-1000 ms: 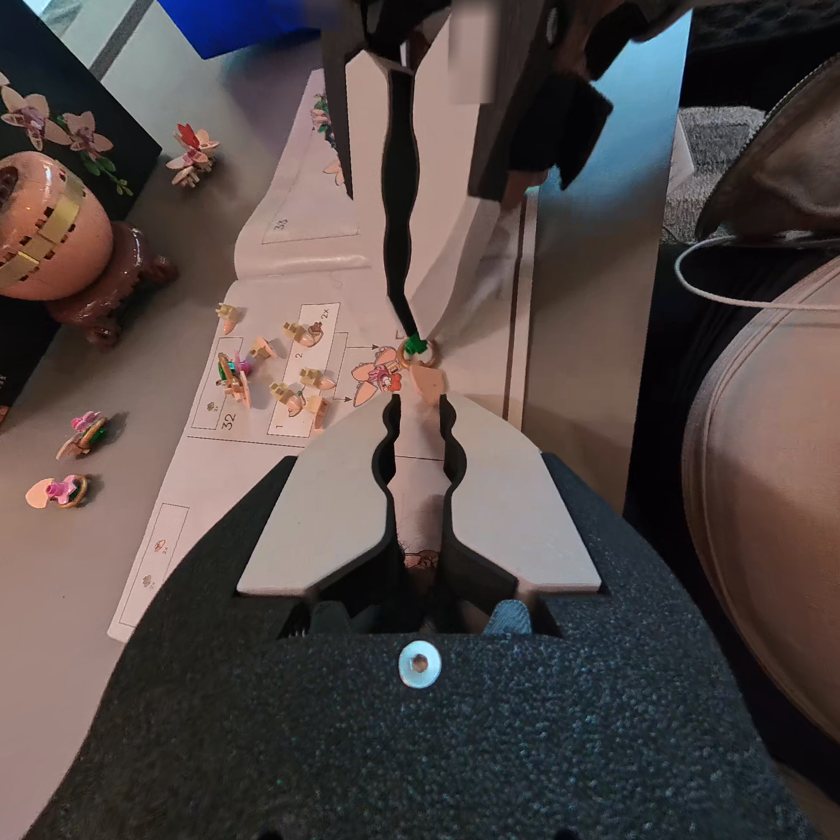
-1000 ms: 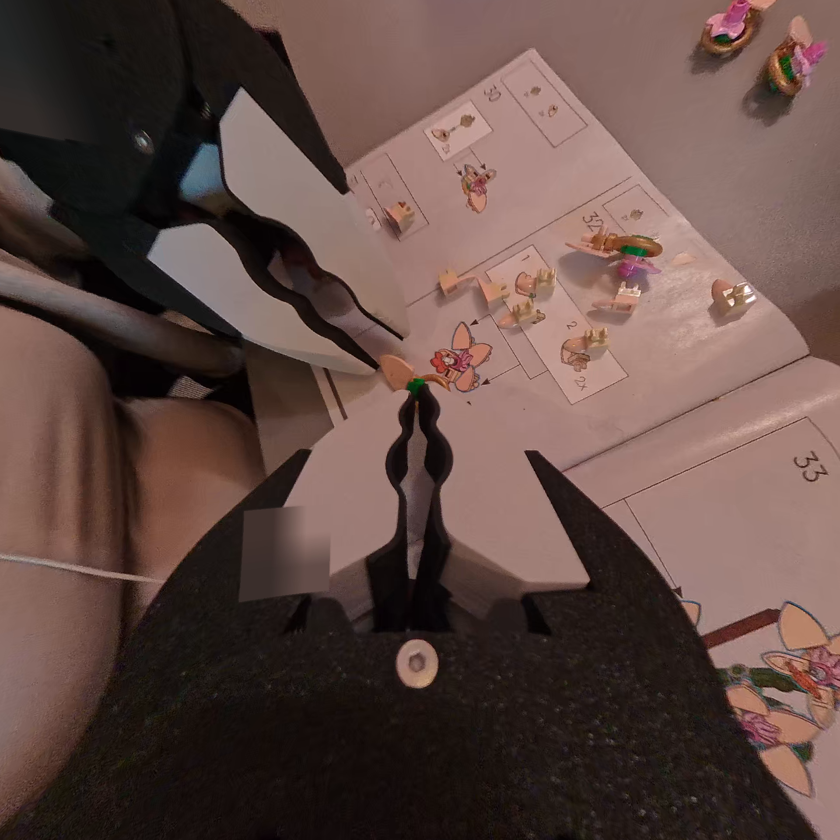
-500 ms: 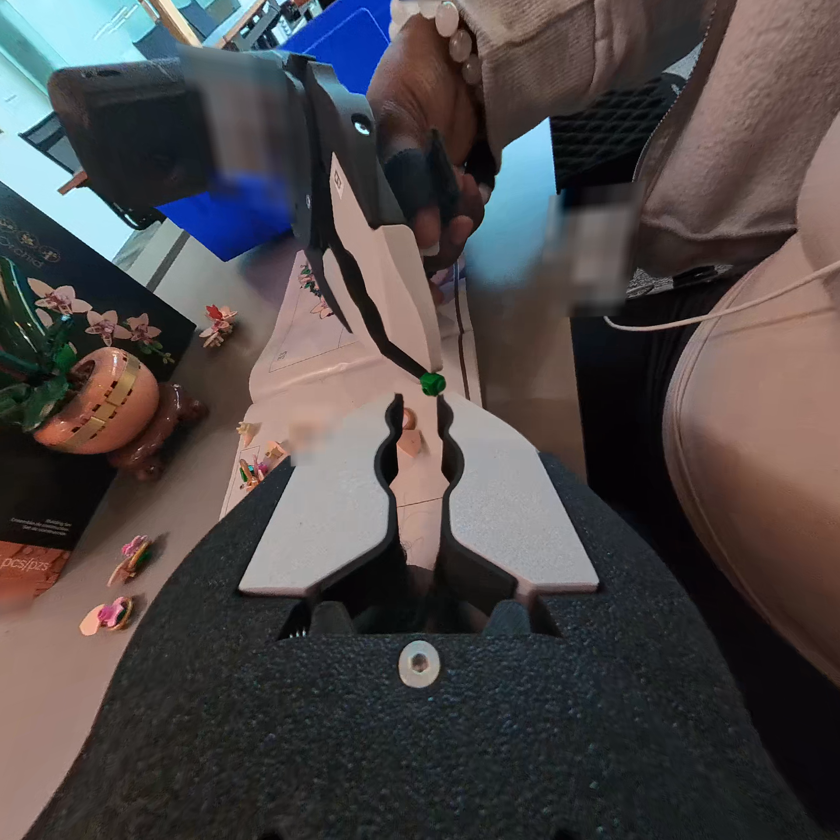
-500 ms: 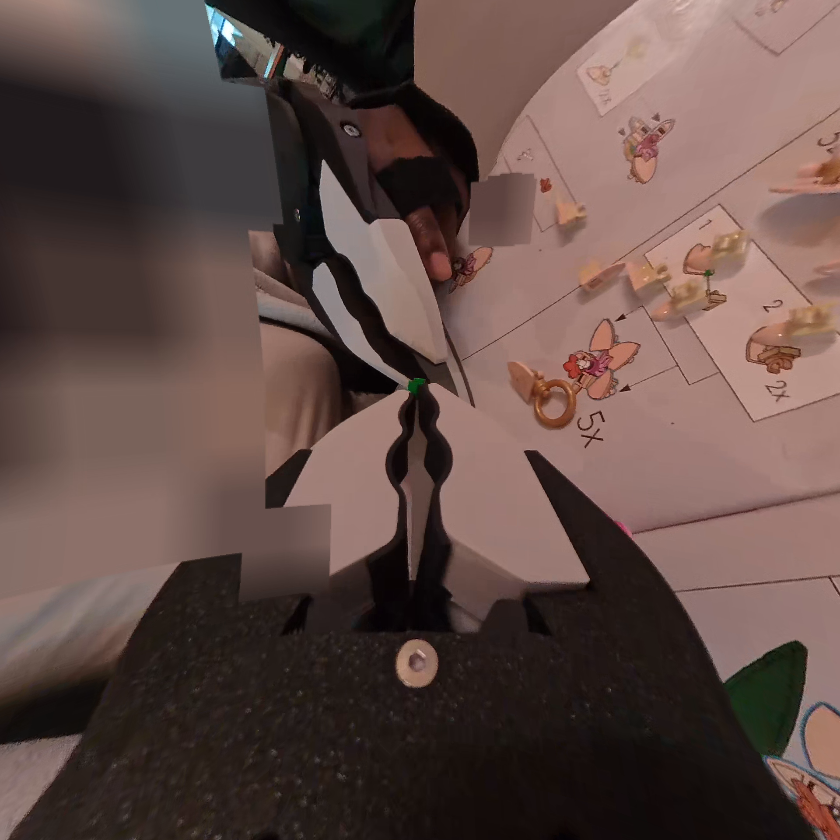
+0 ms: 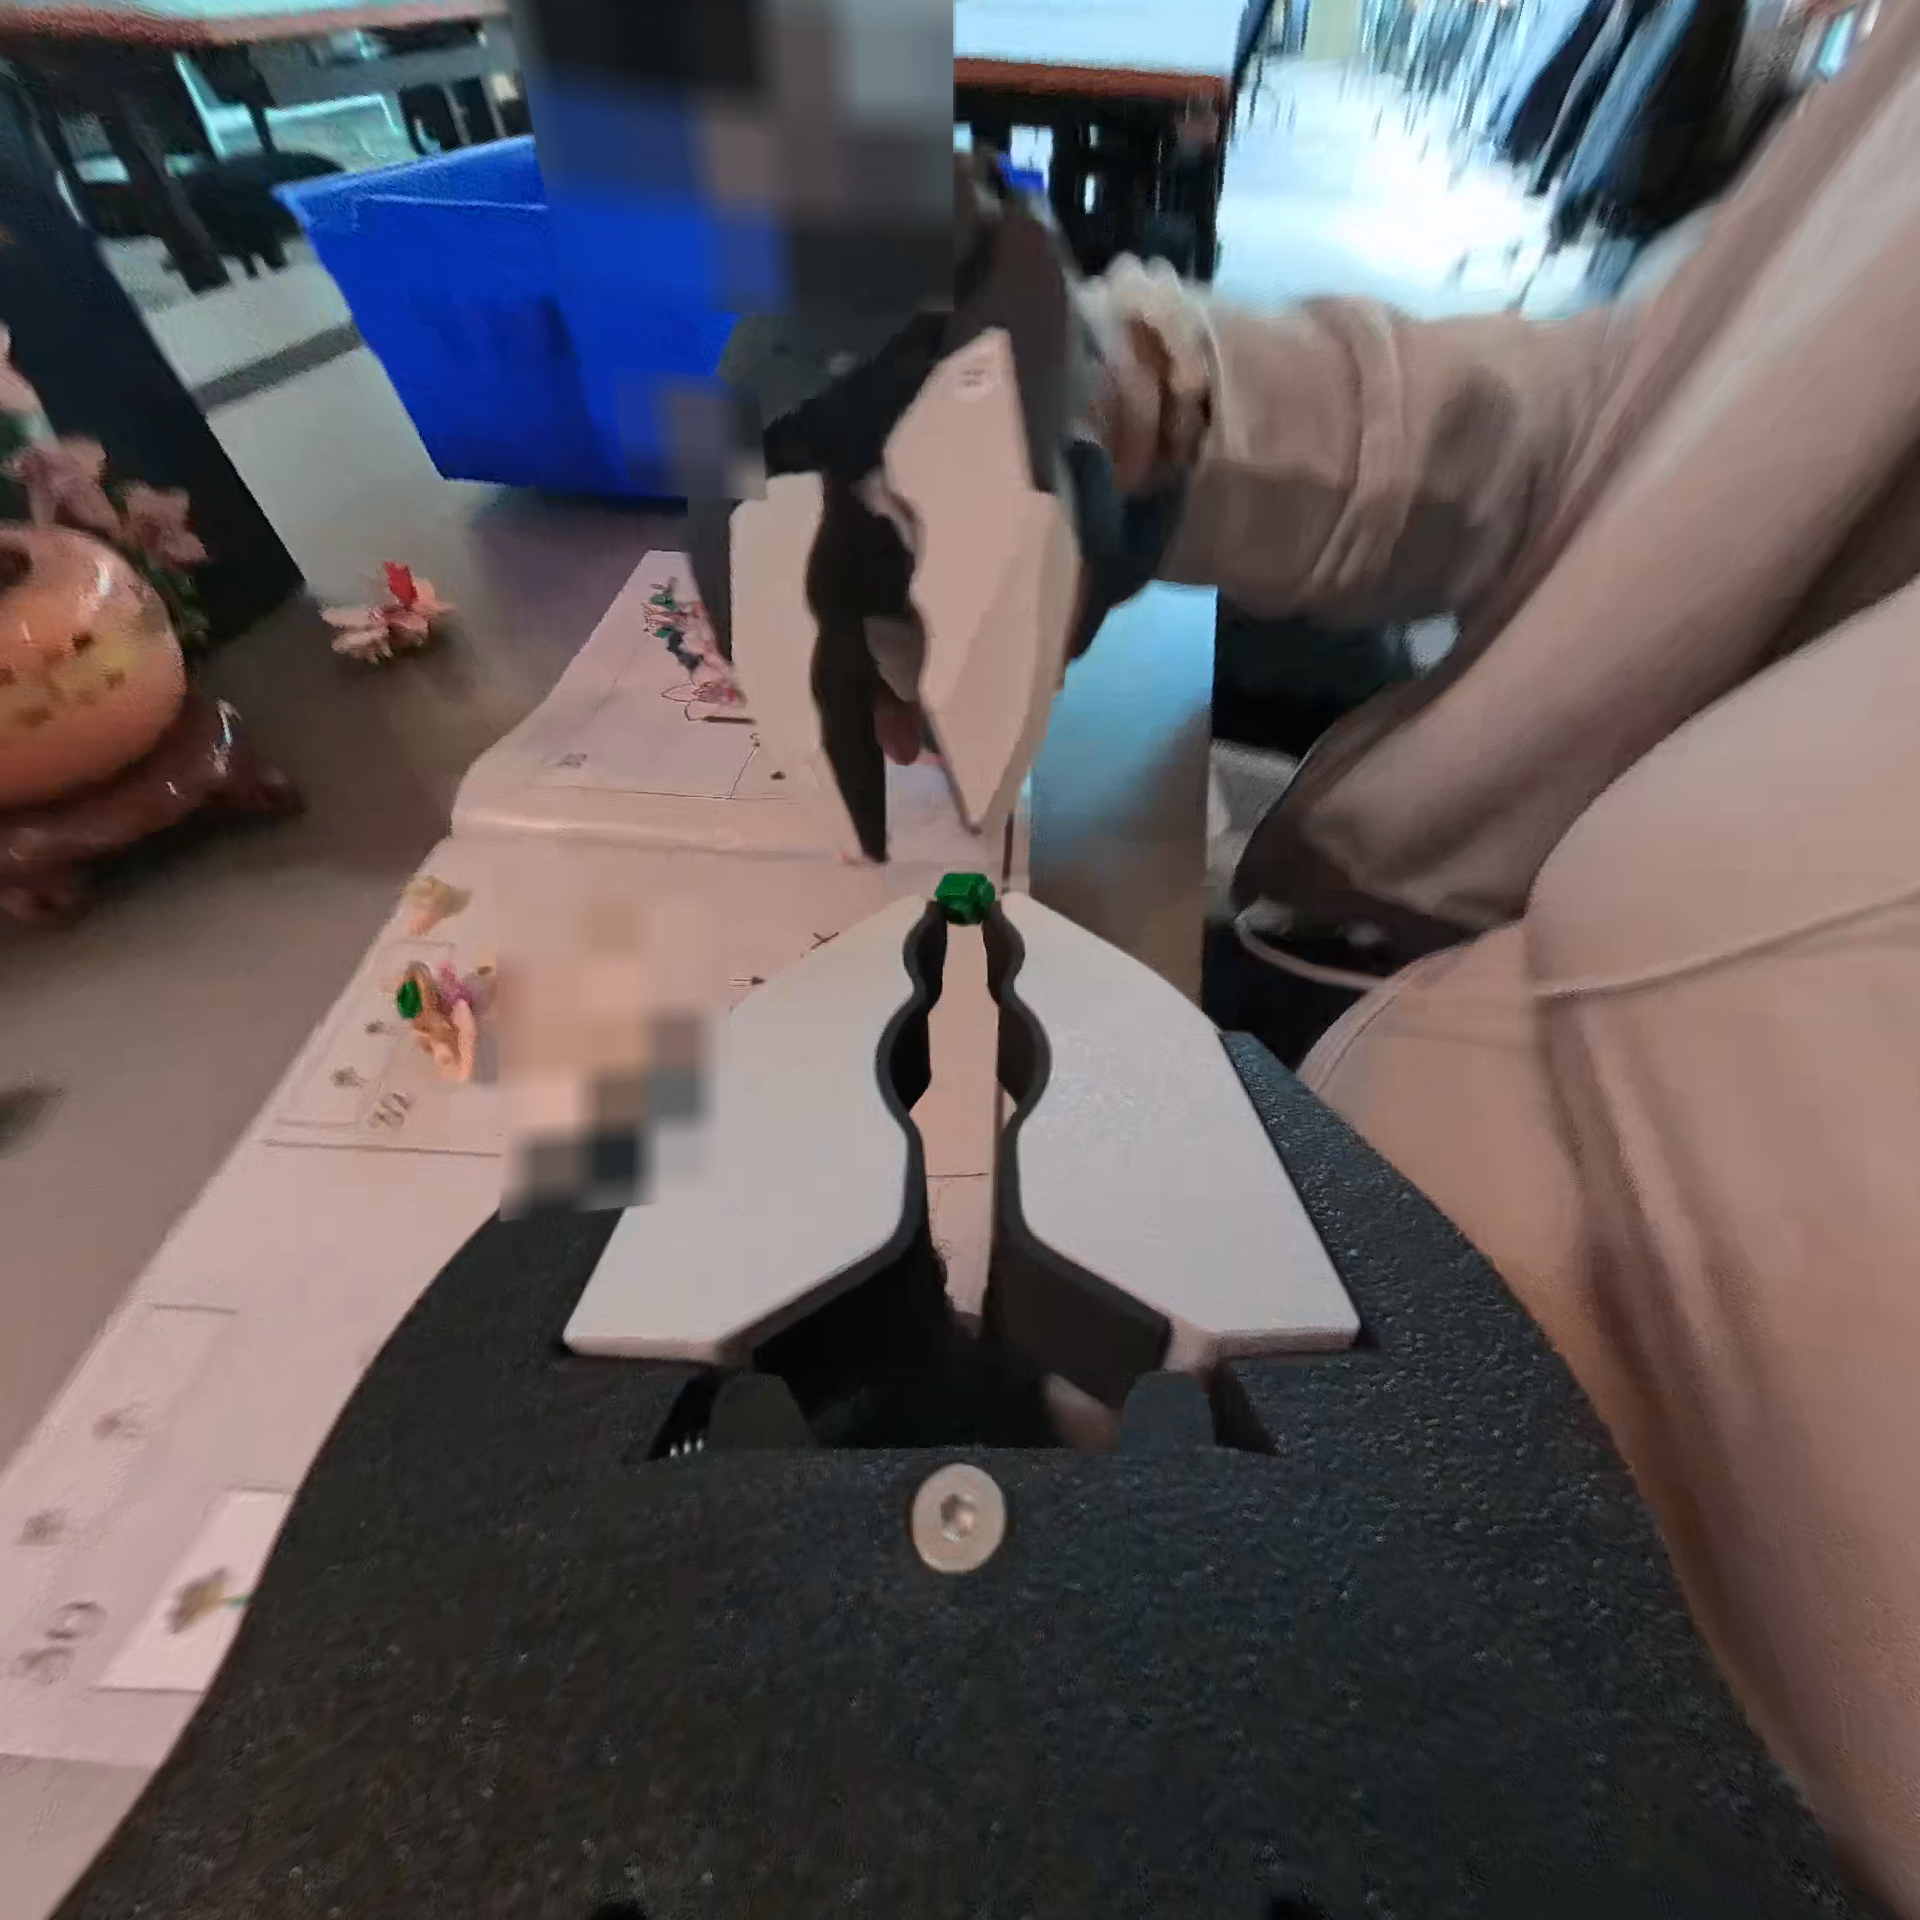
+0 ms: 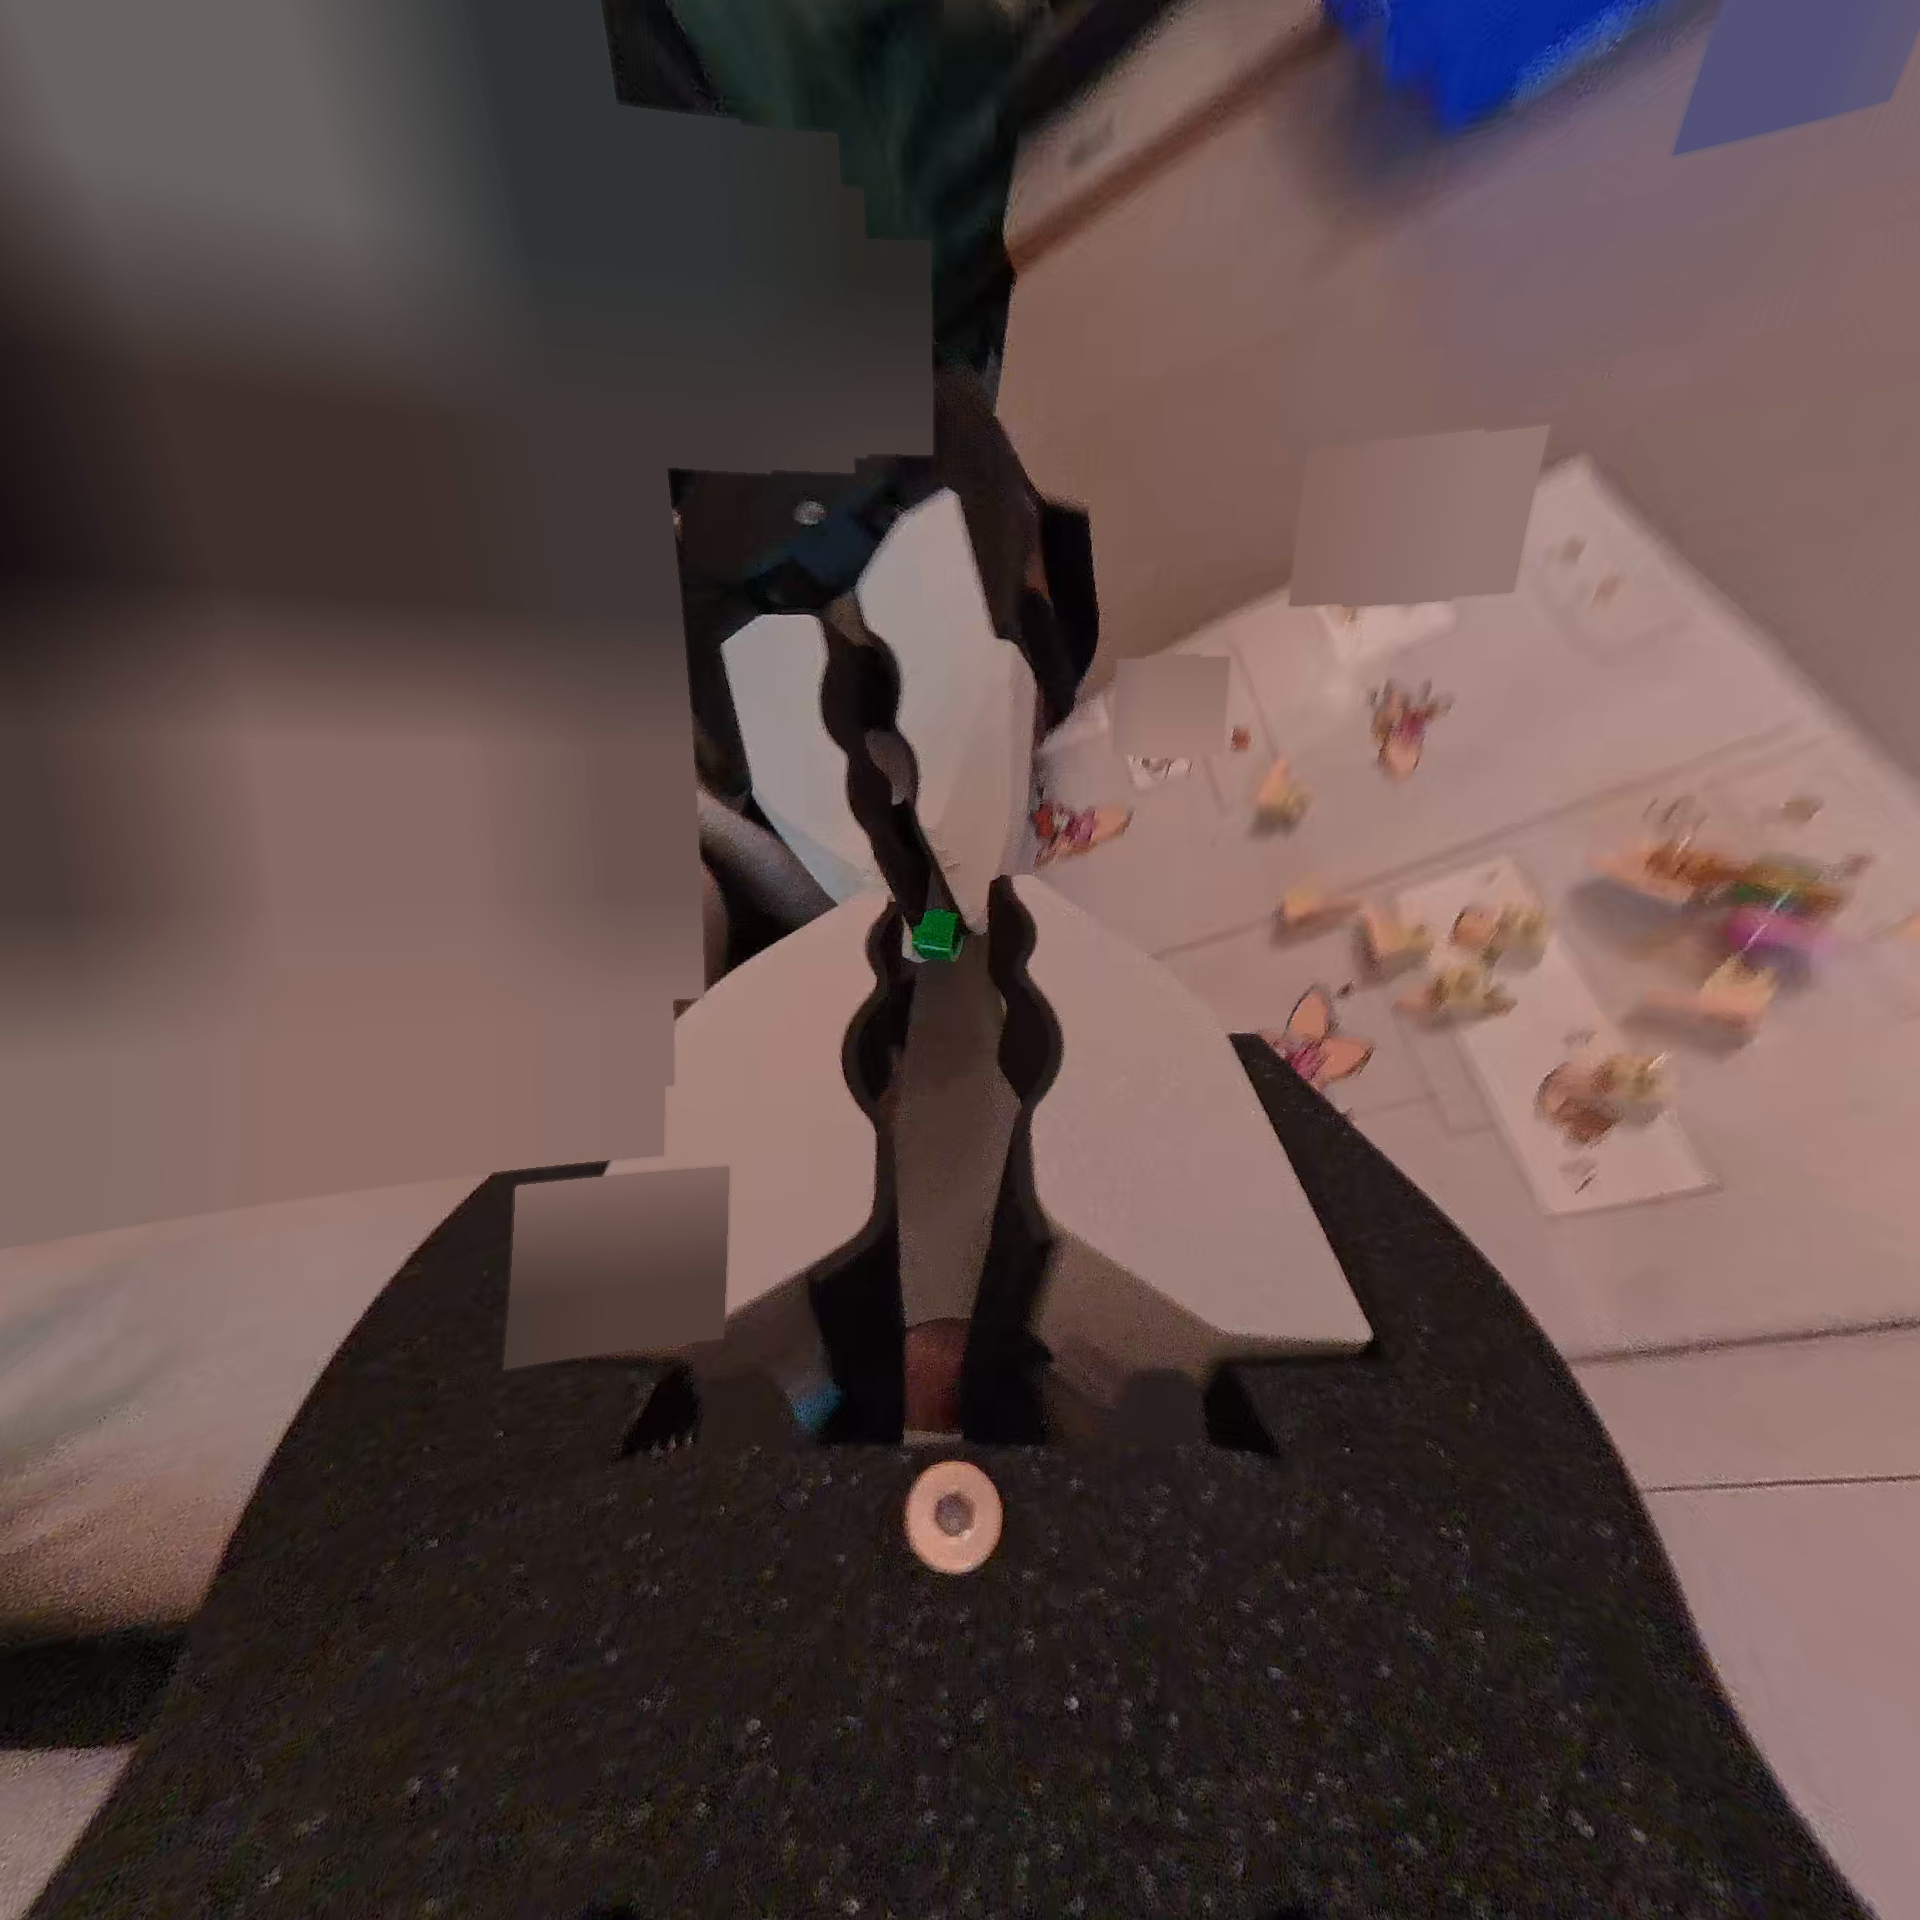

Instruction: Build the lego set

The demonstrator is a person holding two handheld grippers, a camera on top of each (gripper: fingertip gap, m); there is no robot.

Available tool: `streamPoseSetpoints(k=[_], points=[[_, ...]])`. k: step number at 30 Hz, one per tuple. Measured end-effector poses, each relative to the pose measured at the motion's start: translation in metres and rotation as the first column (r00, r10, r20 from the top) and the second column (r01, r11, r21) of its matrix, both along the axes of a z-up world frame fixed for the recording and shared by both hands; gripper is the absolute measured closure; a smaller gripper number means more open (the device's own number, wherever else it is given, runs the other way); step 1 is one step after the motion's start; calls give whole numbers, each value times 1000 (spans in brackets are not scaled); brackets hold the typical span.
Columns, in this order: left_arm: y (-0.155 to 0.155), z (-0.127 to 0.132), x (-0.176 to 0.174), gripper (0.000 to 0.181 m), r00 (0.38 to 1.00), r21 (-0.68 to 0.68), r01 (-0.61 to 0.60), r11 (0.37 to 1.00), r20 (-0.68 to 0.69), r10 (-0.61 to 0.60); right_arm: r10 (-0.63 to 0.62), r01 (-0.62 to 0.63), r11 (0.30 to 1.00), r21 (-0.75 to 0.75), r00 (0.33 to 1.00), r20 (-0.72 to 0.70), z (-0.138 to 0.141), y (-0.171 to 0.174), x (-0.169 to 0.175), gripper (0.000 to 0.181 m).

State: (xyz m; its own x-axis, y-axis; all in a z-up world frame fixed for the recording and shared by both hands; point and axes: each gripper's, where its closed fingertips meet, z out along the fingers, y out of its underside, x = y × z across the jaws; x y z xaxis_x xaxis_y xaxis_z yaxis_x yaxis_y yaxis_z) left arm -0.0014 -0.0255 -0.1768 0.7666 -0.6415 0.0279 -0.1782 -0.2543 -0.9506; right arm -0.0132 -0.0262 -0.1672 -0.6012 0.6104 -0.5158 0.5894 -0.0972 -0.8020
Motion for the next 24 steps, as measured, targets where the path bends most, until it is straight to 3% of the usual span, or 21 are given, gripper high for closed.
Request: streamPoseSetpoints(k=[1,3,5,7,9,24], points=[[0,5,-3,174,996,-36,-12,999,86,15,-11,16,999,51,994,-108,7,2,-2,163],[1,13,-11,174,969,-109,-19,994,242,45,-3,83,975,208,934,-357,21,4,-1,162],[2,17,-17,175,931,-166,-18,986,358,77,49,196,900,390,842,-537,29,2,0,163],[1,18,-18,175,897,-209,4,978,433,89,152,312,744,590,782,-605,24,3,-3,163],[2,17,-18,175,884,-234,13,972,456,98,224,334,634,698,784,-579,15,0,-7,162],[2,10,-14,175,901,-255,17,967,424,96,275,317,539,780,809,-519,-1,-1,-16,172]])
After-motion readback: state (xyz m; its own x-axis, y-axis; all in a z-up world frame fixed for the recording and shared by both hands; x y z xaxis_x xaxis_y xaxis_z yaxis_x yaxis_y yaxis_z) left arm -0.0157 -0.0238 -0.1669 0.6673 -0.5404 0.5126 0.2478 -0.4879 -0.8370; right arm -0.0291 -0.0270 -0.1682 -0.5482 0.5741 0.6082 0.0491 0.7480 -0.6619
